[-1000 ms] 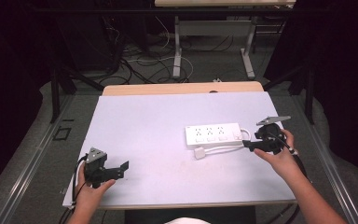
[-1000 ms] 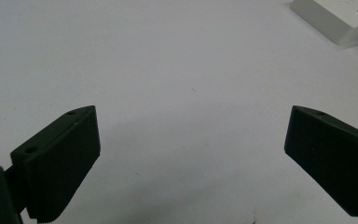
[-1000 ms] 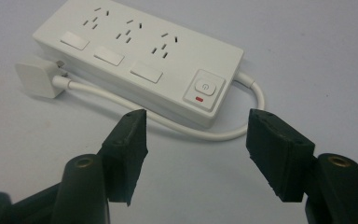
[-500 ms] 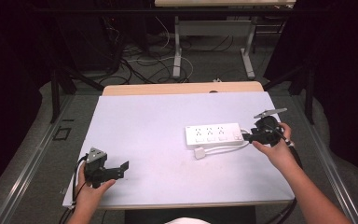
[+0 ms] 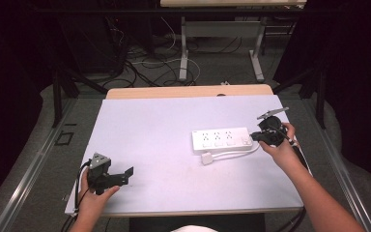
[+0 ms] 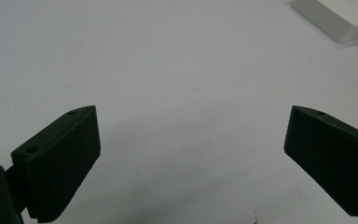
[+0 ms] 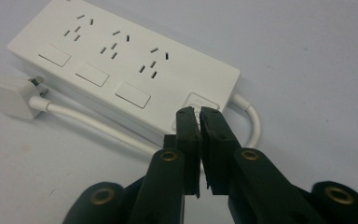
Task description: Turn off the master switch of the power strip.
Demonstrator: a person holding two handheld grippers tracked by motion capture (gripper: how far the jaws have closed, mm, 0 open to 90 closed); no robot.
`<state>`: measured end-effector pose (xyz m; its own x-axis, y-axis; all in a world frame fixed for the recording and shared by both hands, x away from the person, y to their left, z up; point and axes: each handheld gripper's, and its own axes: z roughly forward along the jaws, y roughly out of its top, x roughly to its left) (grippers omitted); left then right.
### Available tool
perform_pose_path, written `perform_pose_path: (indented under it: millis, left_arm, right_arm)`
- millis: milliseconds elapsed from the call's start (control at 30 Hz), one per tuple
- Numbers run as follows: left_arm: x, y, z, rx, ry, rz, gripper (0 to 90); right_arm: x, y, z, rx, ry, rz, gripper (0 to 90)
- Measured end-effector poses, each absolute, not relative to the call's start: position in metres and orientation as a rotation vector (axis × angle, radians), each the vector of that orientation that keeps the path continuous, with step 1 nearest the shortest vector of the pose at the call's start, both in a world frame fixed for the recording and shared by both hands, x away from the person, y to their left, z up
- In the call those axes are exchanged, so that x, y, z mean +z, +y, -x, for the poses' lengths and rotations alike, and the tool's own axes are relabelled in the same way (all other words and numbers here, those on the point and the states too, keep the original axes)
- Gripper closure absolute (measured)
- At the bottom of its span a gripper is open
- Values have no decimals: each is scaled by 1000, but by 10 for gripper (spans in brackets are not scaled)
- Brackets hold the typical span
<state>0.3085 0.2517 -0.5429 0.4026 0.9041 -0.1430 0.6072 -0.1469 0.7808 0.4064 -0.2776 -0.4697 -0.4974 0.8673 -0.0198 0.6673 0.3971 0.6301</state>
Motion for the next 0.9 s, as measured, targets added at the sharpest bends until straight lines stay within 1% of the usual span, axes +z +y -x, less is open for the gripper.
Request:
perform_pose_path:
  millis: [100, 900]
  left_arm:
    - [-543, 252, -308, 466, 1300, -1856, 38]
    - [-543, 252, -309, 466, 1301, -1857, 40]
  right_arm:
    - [-471, -277, -409, 806, 2320, -1328, 900]
    - [-492, -262, -435, 739, 2385, -1397, 900]
